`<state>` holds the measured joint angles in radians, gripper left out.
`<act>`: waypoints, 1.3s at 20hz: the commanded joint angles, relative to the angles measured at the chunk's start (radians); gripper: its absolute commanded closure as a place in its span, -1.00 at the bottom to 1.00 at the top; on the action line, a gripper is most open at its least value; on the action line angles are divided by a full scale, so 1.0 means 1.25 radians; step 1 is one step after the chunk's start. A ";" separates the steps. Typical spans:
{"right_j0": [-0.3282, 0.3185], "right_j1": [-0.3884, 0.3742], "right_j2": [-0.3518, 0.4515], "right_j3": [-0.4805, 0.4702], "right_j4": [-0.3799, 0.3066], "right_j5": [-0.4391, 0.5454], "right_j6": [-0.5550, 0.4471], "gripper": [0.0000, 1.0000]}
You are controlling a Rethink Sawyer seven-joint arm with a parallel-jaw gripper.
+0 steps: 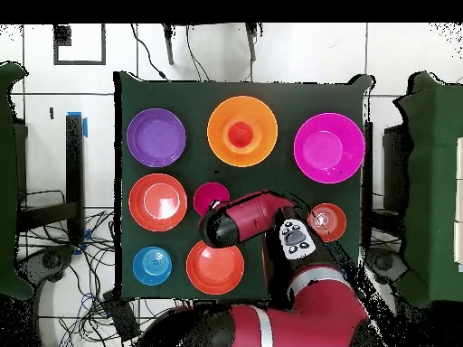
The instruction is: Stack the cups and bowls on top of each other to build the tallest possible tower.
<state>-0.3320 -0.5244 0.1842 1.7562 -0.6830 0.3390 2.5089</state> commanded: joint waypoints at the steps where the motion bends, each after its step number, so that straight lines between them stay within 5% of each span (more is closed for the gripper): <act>1: -0.004 0.030 0.067 0.002 0.017 -0.047 -0.003 -1.00; 26: 0.037 0.039 0.053 -0.033 0.043 -0.031 0.021 -1.00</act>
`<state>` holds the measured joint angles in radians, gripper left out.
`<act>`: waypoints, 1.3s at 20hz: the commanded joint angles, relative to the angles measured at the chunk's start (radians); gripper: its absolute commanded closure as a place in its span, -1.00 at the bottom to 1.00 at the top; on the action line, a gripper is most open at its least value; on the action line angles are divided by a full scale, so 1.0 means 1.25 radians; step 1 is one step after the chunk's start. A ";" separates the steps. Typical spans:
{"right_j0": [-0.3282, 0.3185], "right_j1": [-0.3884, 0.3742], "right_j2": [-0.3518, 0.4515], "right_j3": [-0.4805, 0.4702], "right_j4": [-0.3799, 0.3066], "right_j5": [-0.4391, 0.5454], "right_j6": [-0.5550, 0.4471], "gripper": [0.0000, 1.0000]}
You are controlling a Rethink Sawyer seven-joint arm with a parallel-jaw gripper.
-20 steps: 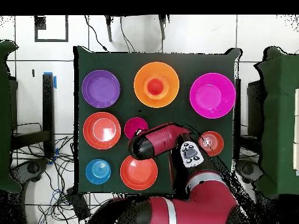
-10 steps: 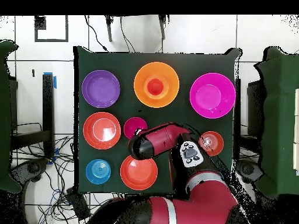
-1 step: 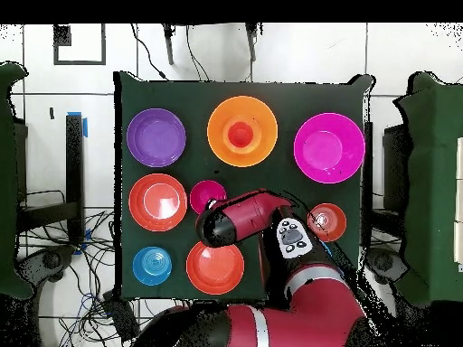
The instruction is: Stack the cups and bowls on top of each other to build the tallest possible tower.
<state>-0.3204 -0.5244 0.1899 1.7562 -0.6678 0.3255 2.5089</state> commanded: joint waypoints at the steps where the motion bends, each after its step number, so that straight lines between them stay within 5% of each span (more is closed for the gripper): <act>1: 0.030 0.039 0.047 -0.035 0.033 -0.020 0.022 -1.00; 26: 0.088 0.070 -0.028 -0.073 0.057 -0.025 0.044 -1.00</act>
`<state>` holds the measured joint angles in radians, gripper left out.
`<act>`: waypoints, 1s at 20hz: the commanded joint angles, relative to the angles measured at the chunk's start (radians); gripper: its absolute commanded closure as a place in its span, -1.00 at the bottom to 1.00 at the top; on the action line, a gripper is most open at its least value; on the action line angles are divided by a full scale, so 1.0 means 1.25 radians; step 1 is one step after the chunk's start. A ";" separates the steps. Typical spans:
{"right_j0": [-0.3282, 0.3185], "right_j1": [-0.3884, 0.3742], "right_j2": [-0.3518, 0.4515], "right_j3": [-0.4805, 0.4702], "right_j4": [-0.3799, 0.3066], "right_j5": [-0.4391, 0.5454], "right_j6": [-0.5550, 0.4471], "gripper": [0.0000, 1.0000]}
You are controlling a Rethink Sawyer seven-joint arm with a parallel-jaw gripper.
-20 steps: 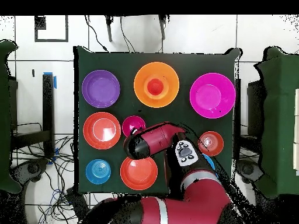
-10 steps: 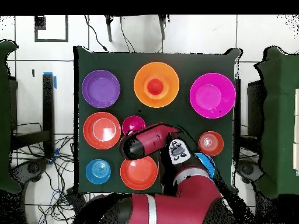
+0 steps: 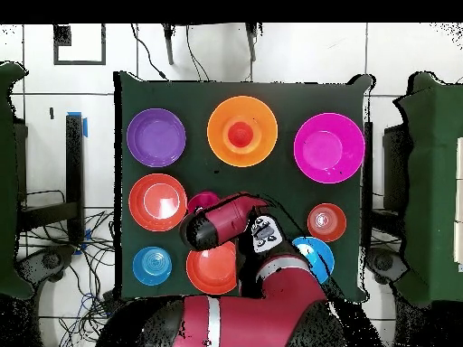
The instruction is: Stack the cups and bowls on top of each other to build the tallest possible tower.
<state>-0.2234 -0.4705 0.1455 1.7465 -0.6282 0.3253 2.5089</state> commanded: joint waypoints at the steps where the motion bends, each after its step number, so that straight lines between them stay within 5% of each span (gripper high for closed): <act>1: 0.010 0.027 0.007 -0.065 0.028 -0.023 0.044 -1.00; 5: 0.005 0.026 0.008 -0.061 0.035 -0.020 0.041 -1.00; 6: 0.008 0.026 0.005 -0.061 0.035 -0.019 0.040 1.00; 20: 0.006 0.022 0.001 -0.055 0.067 -0.008 0.034 1.00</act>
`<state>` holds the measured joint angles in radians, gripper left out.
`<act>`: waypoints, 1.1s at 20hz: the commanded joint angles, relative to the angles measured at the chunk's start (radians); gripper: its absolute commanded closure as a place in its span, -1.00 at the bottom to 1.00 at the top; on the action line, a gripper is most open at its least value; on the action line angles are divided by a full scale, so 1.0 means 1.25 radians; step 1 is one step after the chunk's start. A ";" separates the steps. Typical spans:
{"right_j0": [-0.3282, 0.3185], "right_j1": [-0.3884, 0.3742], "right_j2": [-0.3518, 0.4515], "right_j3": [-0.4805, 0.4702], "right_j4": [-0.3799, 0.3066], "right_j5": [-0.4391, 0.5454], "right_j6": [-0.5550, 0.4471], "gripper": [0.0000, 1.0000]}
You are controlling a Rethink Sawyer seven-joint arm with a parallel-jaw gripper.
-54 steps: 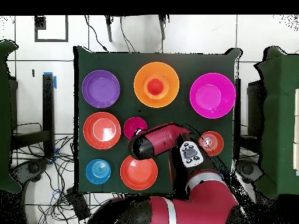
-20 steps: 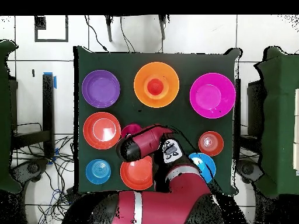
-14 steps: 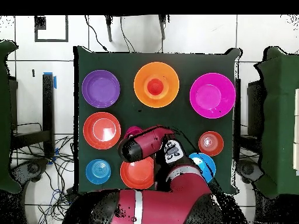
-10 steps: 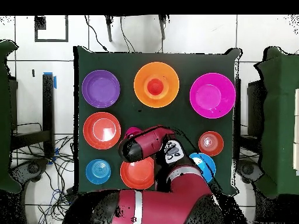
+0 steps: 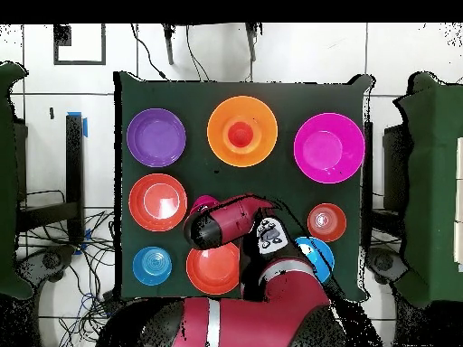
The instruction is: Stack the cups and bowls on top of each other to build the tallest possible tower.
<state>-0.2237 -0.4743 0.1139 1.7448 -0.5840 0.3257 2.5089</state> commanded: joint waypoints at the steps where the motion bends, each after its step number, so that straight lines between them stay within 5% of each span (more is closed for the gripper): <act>1: 0.006 0.026 0.027 -0.053 0.032 -0.009 0.034 1.00; 22: -0.035 -0.071 0.090 -0.030 0.085 0.083 -0.047 1.00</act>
<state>-0.2448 -0.5389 0.1326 1.7453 -0.5196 0.3255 2.5089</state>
